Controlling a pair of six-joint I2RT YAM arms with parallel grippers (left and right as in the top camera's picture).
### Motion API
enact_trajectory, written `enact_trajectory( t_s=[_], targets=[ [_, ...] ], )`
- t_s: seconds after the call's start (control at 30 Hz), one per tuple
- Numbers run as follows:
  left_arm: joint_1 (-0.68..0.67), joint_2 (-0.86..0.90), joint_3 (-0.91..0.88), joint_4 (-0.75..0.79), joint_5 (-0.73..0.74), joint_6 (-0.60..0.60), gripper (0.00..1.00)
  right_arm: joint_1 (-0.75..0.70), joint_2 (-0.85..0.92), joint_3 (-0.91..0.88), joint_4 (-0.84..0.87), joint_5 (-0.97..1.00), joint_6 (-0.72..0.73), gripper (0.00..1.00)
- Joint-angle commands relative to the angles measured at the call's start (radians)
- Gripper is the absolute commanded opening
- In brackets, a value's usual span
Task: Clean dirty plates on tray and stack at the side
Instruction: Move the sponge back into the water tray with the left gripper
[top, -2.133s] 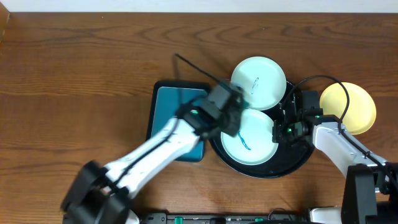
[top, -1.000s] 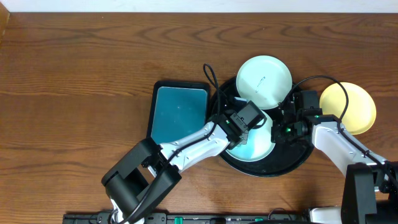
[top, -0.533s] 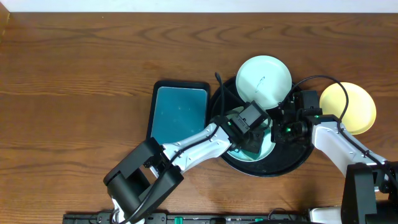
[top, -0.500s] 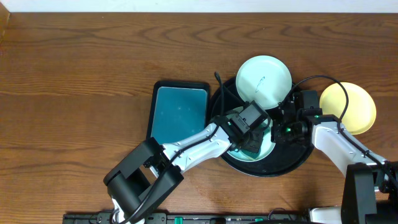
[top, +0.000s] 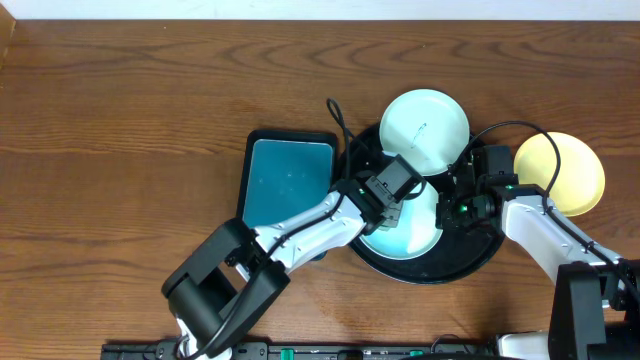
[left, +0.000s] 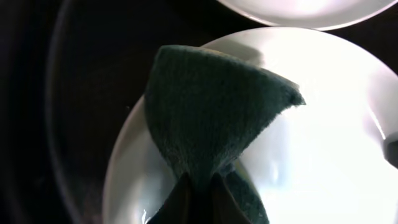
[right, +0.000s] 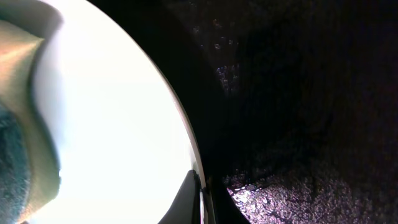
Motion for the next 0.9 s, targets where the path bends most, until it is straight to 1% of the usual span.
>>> enact_trajectory(
  t_s=[0.0,0.1,0.17,0.27,0.47,0.5,0.6,0.67,0.77,0.87],
  targets=[
    [0.016,-0.106,-0.005,-0.035,-0.096,-0.004,0.08,0.01,0.033,-0.01,0.0,0.048,0.003,0.01],
    [0.026,-0.192,-0.005,-0.084,-0.096,-0.005,0.08,0.01,0.033,-0.01,0.0,0.048,0.003,0.01],
    [0.043,-0.246,-0.005,-0.132,-0.096,-0.005,0.07,0.01,0.033,-0.01,0.001,0.048,0.004,0.06],
    [0.093,-0.299,-0.005,-0.204,-0.096,-0.005,0.07,0.011,0.033,-0.01,0.003,0.048,0.004,0.08],
    [0.251,-0.315,-0.01,-0.325,-0.094,0.014,0.07,0.011,0.033,-0.01,0.004,0.048,0.004,0.04],
    [0.283,-0.313,-0.018,-0.333,-0.09,0.032,0.07,0.011,0.033,-0.01,0.004,0.048,0.004,0.01],
    [0.348,-0.313,-0.052,-0.33,-0.088,0.037,0.08,0.011,0.033,-0.01,0.002,0.046,0.004,0.01],
    [0.376,-0.313,-0.077,-0.322,-0.088,0.037,0.07,0.011,0.033,-0.01,0.001,0.01,0.004,0.01],
    [0.401,-0.313,-0.115,-0.308,-0.088,0.037,0.08,0.01,0.033,-0.01,0.006,-0.09,0.003,0.01],
    [0.407,-0.313,-0.142,-0.297,-0.088,0.037,0.07,0.01,0.033,-0.009,0.015,-0.137,0.003,0.01]
  ],
)
